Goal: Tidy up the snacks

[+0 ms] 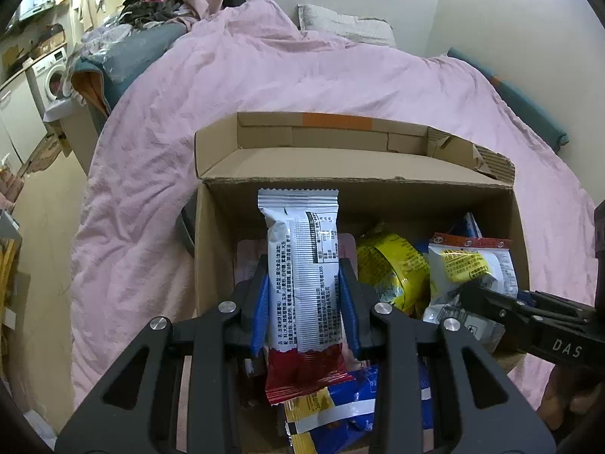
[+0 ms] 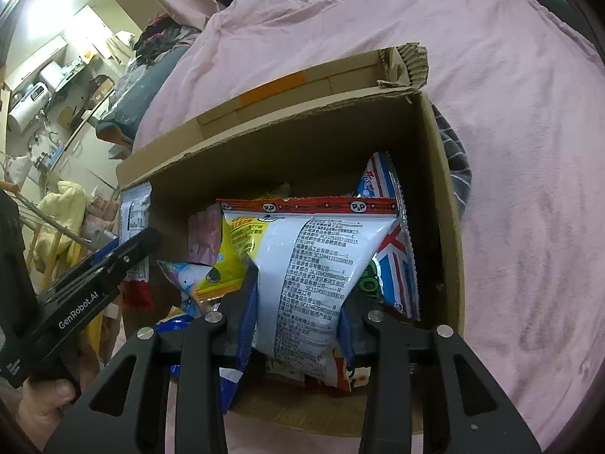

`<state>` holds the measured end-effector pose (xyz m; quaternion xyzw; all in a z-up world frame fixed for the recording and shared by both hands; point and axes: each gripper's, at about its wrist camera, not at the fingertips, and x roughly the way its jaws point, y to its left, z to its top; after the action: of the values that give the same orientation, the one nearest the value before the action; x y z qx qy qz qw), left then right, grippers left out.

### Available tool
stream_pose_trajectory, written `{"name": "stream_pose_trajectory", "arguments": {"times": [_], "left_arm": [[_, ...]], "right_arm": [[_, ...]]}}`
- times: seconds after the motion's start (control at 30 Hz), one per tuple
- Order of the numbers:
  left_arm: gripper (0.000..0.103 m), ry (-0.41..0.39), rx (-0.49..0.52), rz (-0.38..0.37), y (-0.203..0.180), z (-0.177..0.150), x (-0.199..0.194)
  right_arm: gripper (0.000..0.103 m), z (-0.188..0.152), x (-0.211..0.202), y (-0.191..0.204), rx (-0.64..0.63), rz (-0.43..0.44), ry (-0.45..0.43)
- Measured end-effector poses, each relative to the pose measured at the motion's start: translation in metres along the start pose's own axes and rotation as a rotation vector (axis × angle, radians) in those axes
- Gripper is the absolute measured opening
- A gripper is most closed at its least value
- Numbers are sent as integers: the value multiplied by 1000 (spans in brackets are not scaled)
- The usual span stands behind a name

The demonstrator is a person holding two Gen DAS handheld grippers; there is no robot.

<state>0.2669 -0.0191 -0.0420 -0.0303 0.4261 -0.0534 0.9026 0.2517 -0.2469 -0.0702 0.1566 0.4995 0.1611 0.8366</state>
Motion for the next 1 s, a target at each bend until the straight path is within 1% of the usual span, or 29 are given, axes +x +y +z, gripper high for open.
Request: {"name": "stream_pose_trajectory", "arguments": {"times": [0.1, 0.2, 0.23, 0.27, 0.33, 0.4, 0.47, 0.5, 0.6, 0.67, 0.73, 0.77, 0.83, 0.9, 0.97, 1.0], "left_arm": [[29, -1, 9, 8, 0, 0, 1], [29, 15, 5, 11, 0, 0, 3], [31, 20, -2, 6, 1, 0, 3], [39, 23, -14, -5, 3, -1, 3], [50, 20, -26, -13, 3, -1, 2], [54, 6, -18, -12, 1, -1, -2], [60, 5, -1, -10, -1, 0, -3], [61, 7, 5, -10, -1, 1, -4], [62, -2, 2, -3, 0, 4, -9], [62, 2, -4, 1, 2, 6, -11], [62, -1, -10, -7, 4, 6, -13], [62, -9, -17, -6, 5, 7, -16], [62, -37, -24, 21, 6, 7, -22], [62, -51, -31, 24, 8, 8, -27], [63, -53, -37, 20, 11, 8, -33], [66, -55, -35, 20, 12, 7, -37]], "right_arm": [[39, 0, 0, -3, 17, 9, 1], [39, 2, -1, -4, 24, 13, -3], [39, 3, -2, -4, 24, 15, -5], [40, 3, -3, -5, 22, 16, -6], [41, 4, -4, -4, 20, 25, -6], [45, 4, -6, -5, 21, 28, -13], [49, 4, -9, -5, 23, 39, -22], [50, 4, -11, -6, 28, 45, -31], [60, 5, -17, -8, 50, 71, -60], [76, 7, -23, -10, 63, 89, -89], [83, 9, -29, -11, 65, 103, -126], [84, 11, -31, -11, 59, 102, -134], [85, 13, -35, -9, 41, 78, -149], [86, 14, -43, -8, 39, 65, -180], [97, 13, -54, -4, 33, 64, -224], [99, 11, -62, -1, 21, 55, -252]]}}
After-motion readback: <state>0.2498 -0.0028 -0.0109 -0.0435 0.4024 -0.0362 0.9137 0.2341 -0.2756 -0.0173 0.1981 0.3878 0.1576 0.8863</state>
